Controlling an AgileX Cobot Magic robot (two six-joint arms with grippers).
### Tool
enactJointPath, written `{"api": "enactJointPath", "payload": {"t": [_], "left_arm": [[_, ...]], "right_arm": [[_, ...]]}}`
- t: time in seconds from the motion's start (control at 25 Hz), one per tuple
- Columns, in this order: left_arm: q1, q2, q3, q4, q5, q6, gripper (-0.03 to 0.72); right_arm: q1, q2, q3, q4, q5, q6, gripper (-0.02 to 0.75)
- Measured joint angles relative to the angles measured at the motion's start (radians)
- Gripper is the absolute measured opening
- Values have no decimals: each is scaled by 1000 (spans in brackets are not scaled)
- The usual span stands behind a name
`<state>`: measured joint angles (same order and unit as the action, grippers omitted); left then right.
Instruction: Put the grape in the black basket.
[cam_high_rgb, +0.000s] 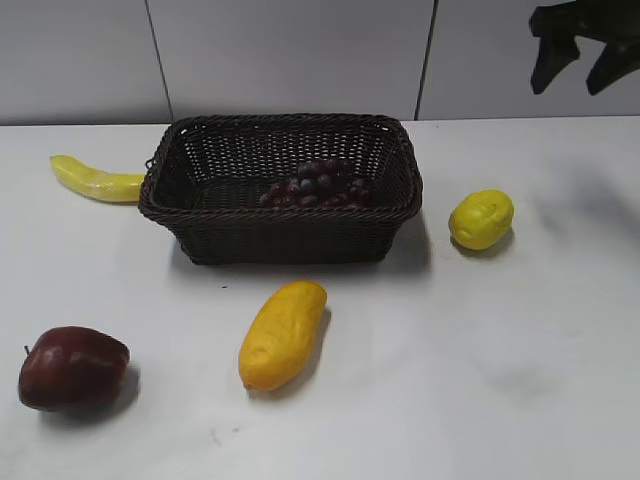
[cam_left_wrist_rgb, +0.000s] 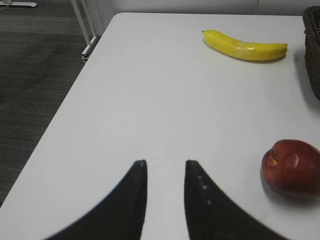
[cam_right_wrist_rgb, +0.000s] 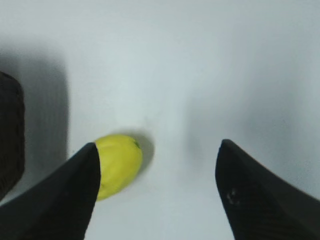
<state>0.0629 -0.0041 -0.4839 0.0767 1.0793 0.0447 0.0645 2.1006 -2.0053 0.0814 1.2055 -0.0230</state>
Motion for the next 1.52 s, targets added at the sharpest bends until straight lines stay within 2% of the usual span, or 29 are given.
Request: {"api": "enactJointPath", "payload": {"t": [0.2,0.44,0.64,0.88,1.2,1.52], "left_arm": [[0,0,0,0,0,0,230],[0,0,0,0,0,0,230],[0,0,0,0,0,0,230],[0,0,0,0,0,0,230],[0,0,0,0,0,0,230],[0,0,0,0,0,0,230]], "right_arm": [[-1,-198,254,-69,-1,-14,543],[-2,-474,620,-66,-2,-17,543],[-2,-731,947,-66,-82,-19,541],[-2,-1005,1241,-66,-143,-19,541],[-2,-1371,1445,-44,-134,-16,541],[-2,-1717,1496,-16,-156,-15,541]]}}
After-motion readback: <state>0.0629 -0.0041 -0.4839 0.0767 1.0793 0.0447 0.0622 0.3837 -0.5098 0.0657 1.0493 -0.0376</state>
